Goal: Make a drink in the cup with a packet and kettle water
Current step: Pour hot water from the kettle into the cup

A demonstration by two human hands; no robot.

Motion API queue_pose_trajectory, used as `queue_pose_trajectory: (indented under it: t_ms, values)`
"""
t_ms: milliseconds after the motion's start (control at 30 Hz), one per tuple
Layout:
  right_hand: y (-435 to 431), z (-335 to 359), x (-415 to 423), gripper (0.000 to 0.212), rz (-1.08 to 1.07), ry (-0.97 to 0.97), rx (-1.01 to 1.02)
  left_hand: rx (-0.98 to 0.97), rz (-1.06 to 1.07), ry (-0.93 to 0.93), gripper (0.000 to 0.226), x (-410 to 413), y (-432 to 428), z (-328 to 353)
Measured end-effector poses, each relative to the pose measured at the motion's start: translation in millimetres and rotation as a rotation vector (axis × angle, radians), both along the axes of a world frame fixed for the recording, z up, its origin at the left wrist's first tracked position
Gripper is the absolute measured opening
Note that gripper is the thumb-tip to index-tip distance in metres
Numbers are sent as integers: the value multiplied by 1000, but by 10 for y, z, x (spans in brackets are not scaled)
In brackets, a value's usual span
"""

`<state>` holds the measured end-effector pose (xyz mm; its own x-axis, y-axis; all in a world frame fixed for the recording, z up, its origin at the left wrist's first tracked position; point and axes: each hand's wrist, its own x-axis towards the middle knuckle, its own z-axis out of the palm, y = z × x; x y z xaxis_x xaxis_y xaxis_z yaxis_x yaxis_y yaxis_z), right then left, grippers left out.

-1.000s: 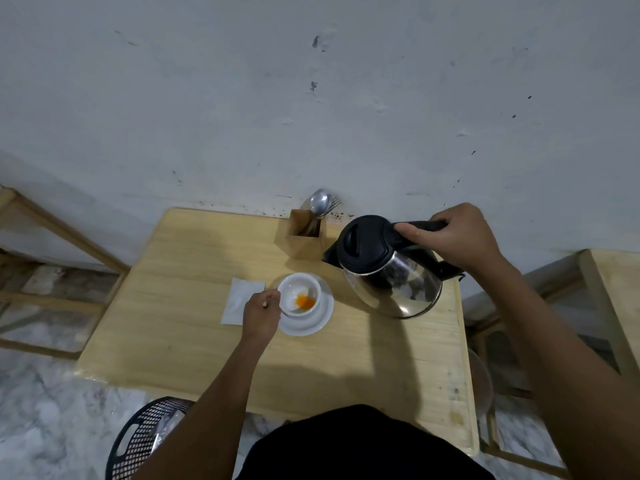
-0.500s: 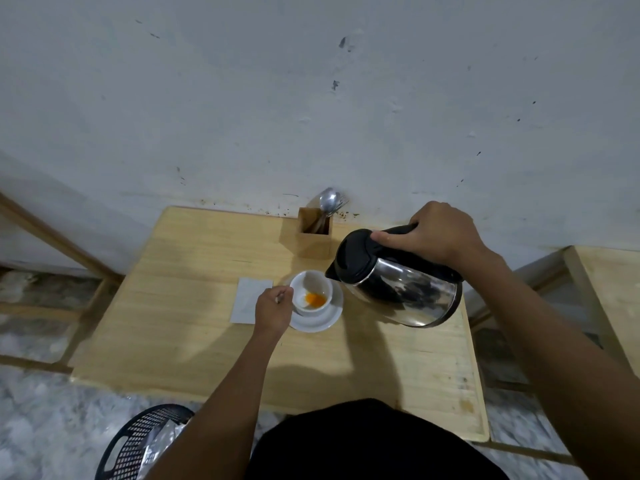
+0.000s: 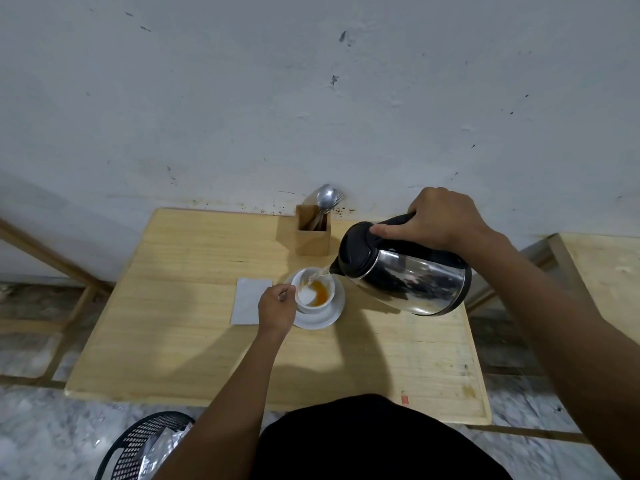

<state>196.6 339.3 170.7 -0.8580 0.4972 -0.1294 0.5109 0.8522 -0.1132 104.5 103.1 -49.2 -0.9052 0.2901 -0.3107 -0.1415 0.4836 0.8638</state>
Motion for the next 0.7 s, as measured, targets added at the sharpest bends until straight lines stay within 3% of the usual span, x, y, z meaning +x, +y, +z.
queue_pose_trajectory:
  t_ms: [700]
  values:
    - [-7,89,157,78,-51,-19,9,-4,-2,42,24,-2,5,6]
